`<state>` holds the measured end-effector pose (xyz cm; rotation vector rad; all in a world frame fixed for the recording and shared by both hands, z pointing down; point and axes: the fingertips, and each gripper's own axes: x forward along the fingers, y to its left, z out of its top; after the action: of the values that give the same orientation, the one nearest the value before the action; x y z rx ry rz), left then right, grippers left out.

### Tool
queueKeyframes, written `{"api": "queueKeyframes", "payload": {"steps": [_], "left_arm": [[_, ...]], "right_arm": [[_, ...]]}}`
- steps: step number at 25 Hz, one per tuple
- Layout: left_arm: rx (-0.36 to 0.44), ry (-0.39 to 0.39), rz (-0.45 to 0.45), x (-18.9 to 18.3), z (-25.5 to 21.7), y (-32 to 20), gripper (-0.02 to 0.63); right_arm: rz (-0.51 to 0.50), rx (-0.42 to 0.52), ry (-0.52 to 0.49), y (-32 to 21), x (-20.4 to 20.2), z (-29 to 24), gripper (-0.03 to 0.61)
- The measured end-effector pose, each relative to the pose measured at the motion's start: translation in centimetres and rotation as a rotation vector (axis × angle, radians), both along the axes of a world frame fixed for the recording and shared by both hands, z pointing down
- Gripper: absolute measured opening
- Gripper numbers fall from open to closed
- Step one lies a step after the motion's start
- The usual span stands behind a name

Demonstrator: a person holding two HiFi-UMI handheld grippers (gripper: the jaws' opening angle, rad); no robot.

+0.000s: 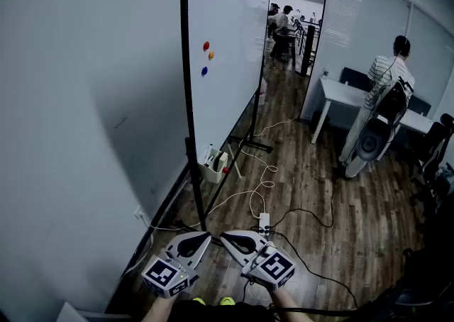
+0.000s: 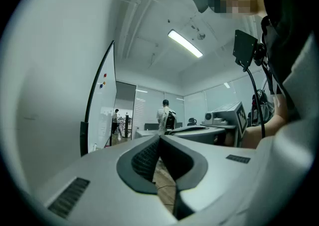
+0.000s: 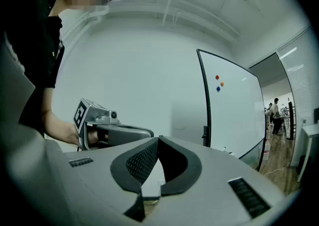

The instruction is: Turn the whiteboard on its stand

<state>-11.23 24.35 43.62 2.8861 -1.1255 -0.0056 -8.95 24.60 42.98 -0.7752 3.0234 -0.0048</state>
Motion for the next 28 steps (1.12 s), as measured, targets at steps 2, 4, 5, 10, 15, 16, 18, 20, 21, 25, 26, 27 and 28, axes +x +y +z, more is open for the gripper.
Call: {"api": "queueKeyframes", "payload": {"steps": [2,4,5,10,15,16,18,20,21,25,26,27,28], "left_arm": [[0.0,-0.001,-0.002,-0.1,0.1,-0.3,0.014],[-0.003,0.001,-0.006,-0.2,0.1,-0.6,0.014],[-0.005,0.003,-0.008,-0.2,0.2,-0.9,0.014],[-0.007,0.002,-0.017,-0.1,0.3,-1.8,0.014],[-0.018,-0.003,-0.031,0.3,0.8,-2.6,0.014],[-0.021,-0.004,-0.035,0.4,0.9,-2.8,0.014],[-0.026,-0.007,-0.047,0.4,1.1,-3.0,0.014],[-0.033,-0.007,-0.061,0.2,1.3,-3.3,0.014],[-0.038,-0.004,-0.068,0.1,1.4,-3.5,0.014],[-0.052,-0.005,-0.092,-0.7,1.5,-4.0,0.014],[-0.052,-0.009,-0.096,-0.9,1.4,-4.1,0.014],[-0.054,-0.011,-0.101,-1.2,1.3,-4.2,0.014],[-0.056,-0.011,-0.106,-1.4,1.3,-4.3,0.014]], "right_arm": [[-0.001,0.006,0.002,-0.2,0.0,0.1,0.005],[-0.003,0.015,-0.001,-0.6,0.2,0.2,0.005],[-0.002,0.018,-0.01,-0.9,0.3,0.2,0.005],[0.017,-0.022,-0.06,-2.1,1.1,0.1,0.006],[0.014,-0.012,-0.037,-3.1,1.8,0.8,0.006],[0.011,-0.015,-0.033,-3.2,1.9,0.8,0.006],[0.001,-0.023,-0.024,-3.3,1.9,1.1,0.005],[-0.01,-0.033,-0.016,-3.4,1.9,1.6,0.006],[-0.014,-0.038,-0.008,-3.5,1.9,1.9,0.006],[-0.021,-0.064,0.012,-4.2,1.7,2.5,0.006],[-0.023,-0.069,0.016,-4.4,1.5,2.6,0.006],[-0.025,-0.07,0.022,-4.6,1.3,2.6,0.006],[-0.027,-0.068,0.029,-4.8,1.2,2.7,0.006]]}}
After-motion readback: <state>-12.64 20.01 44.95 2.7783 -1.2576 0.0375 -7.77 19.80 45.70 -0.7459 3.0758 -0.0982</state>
